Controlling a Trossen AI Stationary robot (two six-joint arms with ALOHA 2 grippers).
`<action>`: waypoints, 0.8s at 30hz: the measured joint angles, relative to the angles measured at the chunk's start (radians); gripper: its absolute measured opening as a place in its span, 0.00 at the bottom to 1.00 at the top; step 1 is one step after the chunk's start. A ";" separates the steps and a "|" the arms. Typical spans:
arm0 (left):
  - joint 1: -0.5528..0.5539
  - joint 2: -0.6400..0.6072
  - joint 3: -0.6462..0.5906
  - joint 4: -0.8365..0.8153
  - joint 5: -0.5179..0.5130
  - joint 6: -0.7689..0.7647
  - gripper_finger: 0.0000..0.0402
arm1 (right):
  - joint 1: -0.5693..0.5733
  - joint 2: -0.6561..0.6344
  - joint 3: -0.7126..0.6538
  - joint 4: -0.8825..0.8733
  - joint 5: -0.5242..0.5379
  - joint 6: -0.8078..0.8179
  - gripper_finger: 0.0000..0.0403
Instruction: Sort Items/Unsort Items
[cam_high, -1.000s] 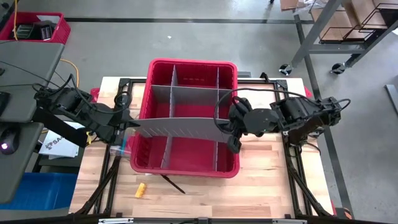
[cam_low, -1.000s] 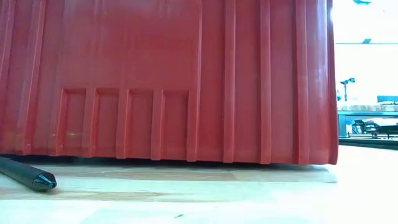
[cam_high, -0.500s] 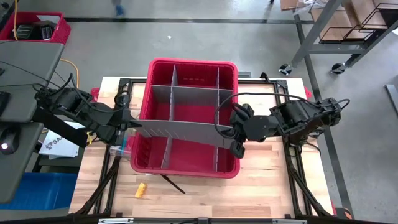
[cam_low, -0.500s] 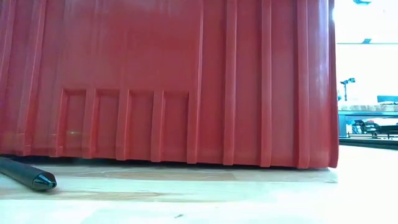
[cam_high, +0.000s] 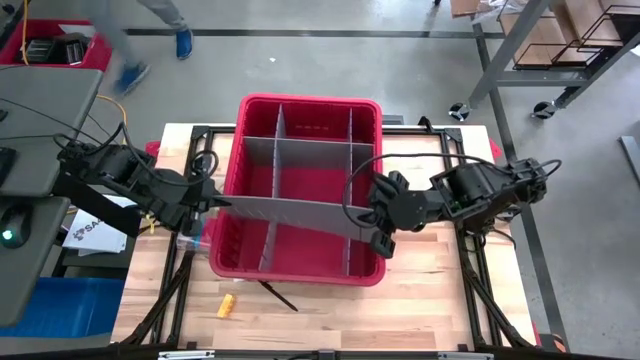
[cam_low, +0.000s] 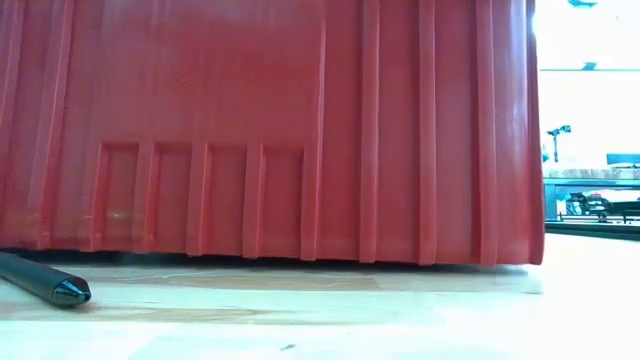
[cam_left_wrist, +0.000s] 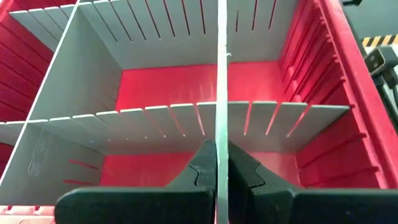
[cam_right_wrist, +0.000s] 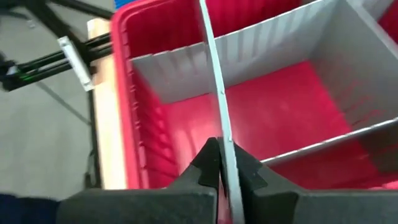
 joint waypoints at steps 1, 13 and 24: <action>0.000 0.000 0.000 -0.004 -0.001 0.001 0.00 | 0.001 0.005 0.000 0.008 -0.018 0.000 0.00; 0.000 0.013 -0.002 0.019 0.007 0.026 0.00 | 0.015 0.027 0.000 -0.040 -0.073 0.026 0.00; 0.000 0.031 0.000 0.009 0.012 -0.009 0.00 | 0.014 0.033 0.002 -0.102 0.037 -0.026 0.00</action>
